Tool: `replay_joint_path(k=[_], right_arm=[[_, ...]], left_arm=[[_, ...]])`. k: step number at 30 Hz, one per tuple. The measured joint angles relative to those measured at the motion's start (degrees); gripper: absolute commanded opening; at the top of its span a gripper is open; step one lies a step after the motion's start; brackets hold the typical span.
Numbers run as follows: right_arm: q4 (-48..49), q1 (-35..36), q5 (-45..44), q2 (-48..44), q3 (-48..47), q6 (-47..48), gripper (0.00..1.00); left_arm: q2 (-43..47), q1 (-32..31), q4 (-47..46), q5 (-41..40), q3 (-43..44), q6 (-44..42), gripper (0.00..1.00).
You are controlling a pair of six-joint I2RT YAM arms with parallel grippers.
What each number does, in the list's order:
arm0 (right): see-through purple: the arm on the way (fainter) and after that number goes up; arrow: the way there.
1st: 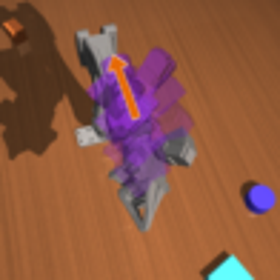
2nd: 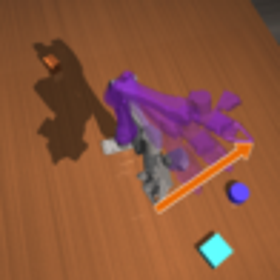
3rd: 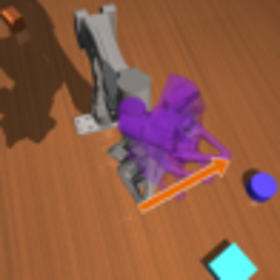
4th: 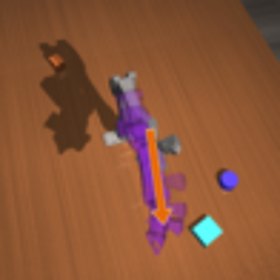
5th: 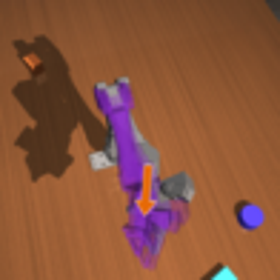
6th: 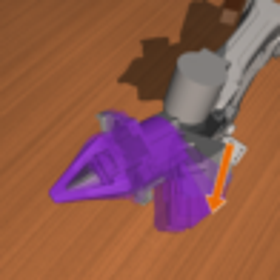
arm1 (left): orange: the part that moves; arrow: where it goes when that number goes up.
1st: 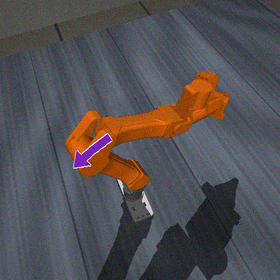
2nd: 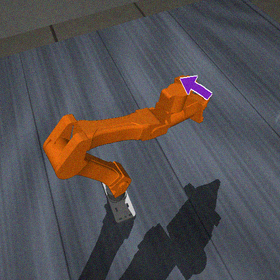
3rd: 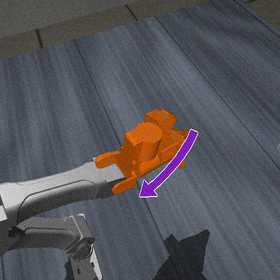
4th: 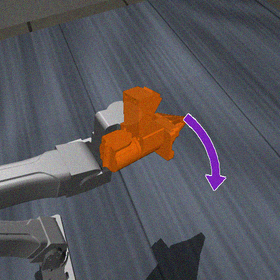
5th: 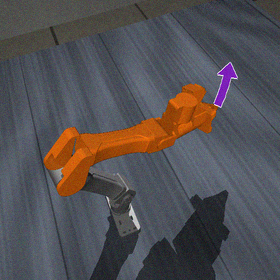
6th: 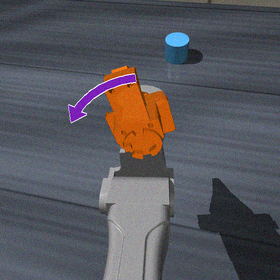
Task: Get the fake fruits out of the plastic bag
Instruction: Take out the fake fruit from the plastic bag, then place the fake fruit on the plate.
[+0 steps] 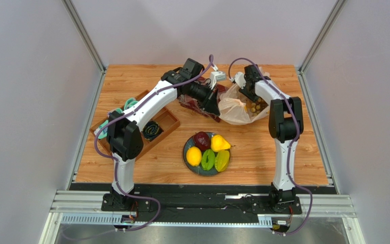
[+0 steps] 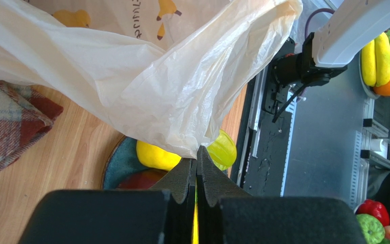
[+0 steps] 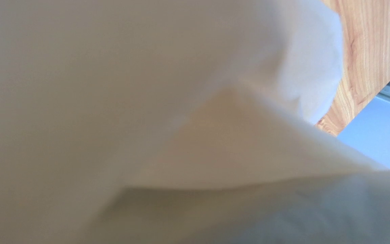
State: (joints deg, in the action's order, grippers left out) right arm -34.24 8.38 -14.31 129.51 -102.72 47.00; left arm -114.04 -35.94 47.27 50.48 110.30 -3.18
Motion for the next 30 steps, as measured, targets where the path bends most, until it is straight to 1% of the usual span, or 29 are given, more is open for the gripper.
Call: replay_joint_path(k=[2, 5, 9, 13, 17, 21, 23, 25, 26, 27, 29, 30], right_arm=[[0.63, 0.00, 1.40, -1.31, 1.03, -0.35, 0.25], [0.85, -0.04, 5.64, -7.39, 6.05, -1.27, 0.24], [-0.07, -0.59, 13.92, -20.00, 11.10, -4.07, 0.24], [-2.01, -0.83, 22.25, -32.48, 11.63, -7.43, 0.24], [-6.56, -0.96, 29.35, -41.70, 11.61, -10.29, 0.24], [-13.27, -0.68, 35.50, -45.66, 11.43, -12.04, 0.25], [-17.31, 0.96, 37.03, -47.54, 11.54, -12.22, 0.25], [-19.52, 4.22, 37.07, -50.34, 12.55, -11.63, 0.26], [-19.78, 7.54, 36.65, -53.00, 14.12, -10.91, 0.26], [-20.41, 10.78, 36.54, -55.47, 15.65, -10.12, 0.26], [-21.68, 17.92, 36.59, -60.08, 18.25, -8.59, 0.27], [-22.27, 21.09, 36.70, -61.92, 19.32, -7.82, 0.27]], left_arm=[[0.00, 0.00, 0.00, 0.02, 0.02, 0.02, 0.00], [0.00, 0.00, -0.22, 0.04, 0.02, 0.31, 0.00], [-0.48, 0.00, -1.22, 0.04, 0.15, 1.31, 0.00], [-2.47, 0.44, -2.19, 0.02, 1.97, 2.67, 0.00], [-3.87, 1.53, -3.28, -0.02, 3.30, 4.13, 0.00], [-4.57, 2.80, -4.04, -0.52, 4.74, 5.27, 0.00], [-4.98, 3.21, -4.44, -0.76, 5.66, 5.73, 0.00], [-5.38, 3.61, -5.09, -0.90, 6.54, 6.75, 0.01], [-5.44, 3.76, -5.38, -0.90, 6.62, 7.28, 0.03], [-5.46, 3.85, -5.79, -0.61, 6.62, 8.04, 0.11], [-5.46, 3.93, -6.54, 0.42, 6.62, 9.38, 0.19], [-5.44, 3.93, -7.04, 1.05, 6.56, 10.23, 0.28]])
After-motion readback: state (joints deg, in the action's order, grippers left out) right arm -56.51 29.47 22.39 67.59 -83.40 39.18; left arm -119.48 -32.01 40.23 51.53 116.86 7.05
